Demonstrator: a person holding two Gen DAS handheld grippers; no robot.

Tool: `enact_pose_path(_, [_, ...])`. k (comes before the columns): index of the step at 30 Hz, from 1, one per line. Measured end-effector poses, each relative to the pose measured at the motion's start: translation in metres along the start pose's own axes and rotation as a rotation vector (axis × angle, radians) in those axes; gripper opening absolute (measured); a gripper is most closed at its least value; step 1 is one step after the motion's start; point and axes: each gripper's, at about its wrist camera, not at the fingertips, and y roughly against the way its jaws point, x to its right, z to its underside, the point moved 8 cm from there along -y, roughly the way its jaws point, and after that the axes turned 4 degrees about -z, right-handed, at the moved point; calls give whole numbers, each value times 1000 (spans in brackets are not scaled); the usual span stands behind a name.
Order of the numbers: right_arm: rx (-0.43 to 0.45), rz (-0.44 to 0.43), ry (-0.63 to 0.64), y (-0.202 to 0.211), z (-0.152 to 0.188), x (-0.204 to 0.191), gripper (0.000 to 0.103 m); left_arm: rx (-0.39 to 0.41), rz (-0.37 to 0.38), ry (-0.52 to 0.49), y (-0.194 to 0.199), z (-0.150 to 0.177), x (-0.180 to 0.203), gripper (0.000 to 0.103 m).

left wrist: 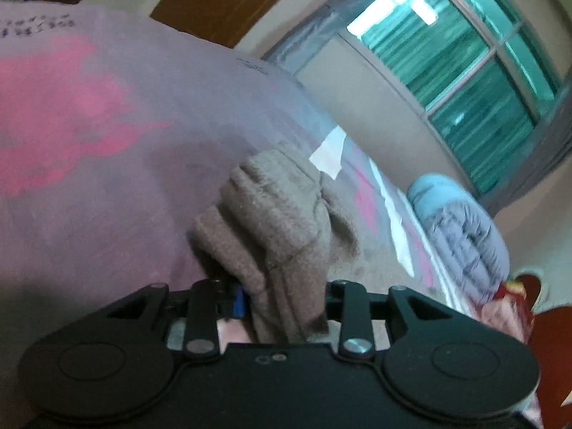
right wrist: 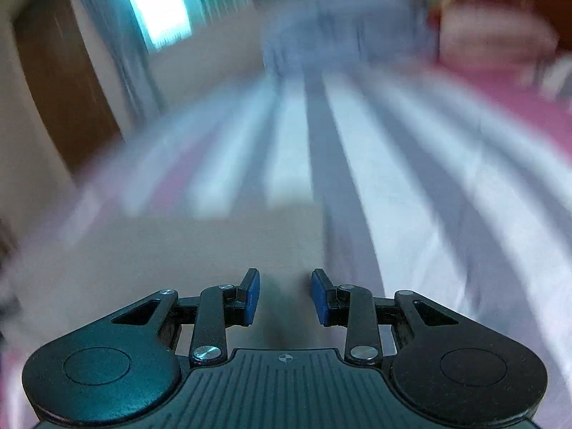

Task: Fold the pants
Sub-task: 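Grasp the cuff ends with the left gripper and lift them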

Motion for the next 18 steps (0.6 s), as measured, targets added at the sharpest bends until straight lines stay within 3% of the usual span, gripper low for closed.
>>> enact_pose_path(6, [145, -45, -17, 32, 0, -2, 34, -14, 3, -19, -2, -2, 1, 30])
enact_pose_path(8, [103, -39, 21, 27, 7, -6, 34, -10, -14, -39, -1, -3, 4, 26])
enact_pose_path(11, [58, 27, 138, 25, 15, -12, 36, 77, -71, -186, 16, -6, 31, 23])
enact_pose_path(18, [113, 75, 161, 47, 9, -6, 37, 187, -31, -403, 57, 1, 124, 22])
